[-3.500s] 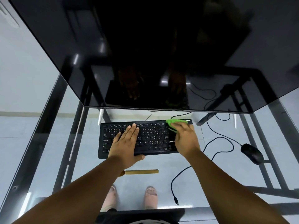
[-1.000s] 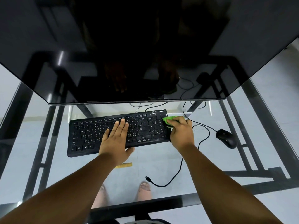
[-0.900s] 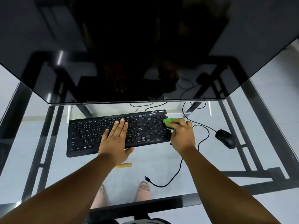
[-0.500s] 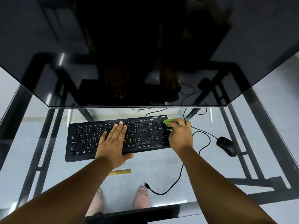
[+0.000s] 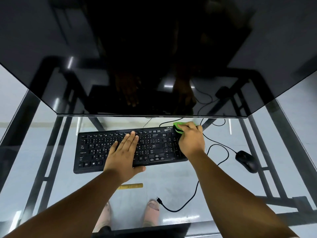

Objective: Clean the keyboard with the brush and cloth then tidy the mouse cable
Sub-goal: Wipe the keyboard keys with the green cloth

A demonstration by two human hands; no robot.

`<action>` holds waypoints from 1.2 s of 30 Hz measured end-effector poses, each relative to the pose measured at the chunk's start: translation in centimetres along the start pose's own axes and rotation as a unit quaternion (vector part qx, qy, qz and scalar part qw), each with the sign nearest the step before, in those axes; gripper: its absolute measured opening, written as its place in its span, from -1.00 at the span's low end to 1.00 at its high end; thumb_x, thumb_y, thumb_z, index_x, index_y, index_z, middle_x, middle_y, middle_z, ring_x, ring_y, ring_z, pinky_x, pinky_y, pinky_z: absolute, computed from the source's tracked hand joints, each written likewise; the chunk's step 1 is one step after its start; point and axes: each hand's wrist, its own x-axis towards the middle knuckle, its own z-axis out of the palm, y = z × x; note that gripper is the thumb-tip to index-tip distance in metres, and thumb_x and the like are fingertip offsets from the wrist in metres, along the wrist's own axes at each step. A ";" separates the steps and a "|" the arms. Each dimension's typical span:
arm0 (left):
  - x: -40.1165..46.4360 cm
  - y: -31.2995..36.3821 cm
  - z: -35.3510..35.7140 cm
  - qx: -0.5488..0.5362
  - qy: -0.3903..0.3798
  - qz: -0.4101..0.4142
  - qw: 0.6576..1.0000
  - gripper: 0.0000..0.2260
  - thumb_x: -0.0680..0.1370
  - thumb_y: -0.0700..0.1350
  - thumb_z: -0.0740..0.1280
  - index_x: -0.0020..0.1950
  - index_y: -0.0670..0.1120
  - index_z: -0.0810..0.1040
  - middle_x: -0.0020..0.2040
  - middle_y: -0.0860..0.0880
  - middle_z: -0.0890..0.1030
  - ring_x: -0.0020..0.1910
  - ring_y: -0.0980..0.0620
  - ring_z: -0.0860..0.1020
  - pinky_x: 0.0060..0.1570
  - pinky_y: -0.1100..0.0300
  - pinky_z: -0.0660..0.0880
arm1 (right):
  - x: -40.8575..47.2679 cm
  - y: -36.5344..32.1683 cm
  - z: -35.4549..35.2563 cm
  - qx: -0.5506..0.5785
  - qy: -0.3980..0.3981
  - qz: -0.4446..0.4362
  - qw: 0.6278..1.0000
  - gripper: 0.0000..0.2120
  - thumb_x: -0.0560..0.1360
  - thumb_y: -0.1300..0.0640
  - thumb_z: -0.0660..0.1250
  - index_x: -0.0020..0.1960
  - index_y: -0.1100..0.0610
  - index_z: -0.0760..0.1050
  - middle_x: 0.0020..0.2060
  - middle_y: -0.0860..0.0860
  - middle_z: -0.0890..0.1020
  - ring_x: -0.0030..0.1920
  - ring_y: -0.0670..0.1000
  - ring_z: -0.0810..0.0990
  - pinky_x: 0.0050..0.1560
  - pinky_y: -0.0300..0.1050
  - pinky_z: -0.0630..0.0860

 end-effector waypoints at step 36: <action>0.0 -1.8 -0.8 -0.013 -0.010 0.008 1.000 0.03 0.38 0.47 0.22 0.55 0.01 -0.31 0.50 0.11 -0.39 0.49 0.14 -0.35 0.47 0.07 -0.26 | -0.7 -2.7 -1.0 -0.126 -0.063 -0.027 0.990 -0.47 0.38 0.32 0.23 0.26 -0.07 0.55 0.14 -0.12 0.52 0.15 0.08 0.35 0.06 -0.04 0.44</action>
